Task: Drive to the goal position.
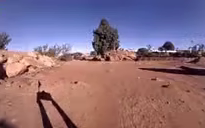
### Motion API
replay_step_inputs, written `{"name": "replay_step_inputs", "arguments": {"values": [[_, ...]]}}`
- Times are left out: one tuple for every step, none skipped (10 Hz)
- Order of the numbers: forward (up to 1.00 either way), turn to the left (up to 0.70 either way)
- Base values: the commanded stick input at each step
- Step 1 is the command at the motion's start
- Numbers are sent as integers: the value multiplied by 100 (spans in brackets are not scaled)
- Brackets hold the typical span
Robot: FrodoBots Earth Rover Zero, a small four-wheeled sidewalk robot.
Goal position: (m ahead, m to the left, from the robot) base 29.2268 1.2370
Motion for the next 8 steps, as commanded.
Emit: {"name": "replay_step_inputs", "arguments": {"values": [[50,0],[50,0],[50,0],[50,0],[50,0],[50,0],[50,0],[50,0]]}}
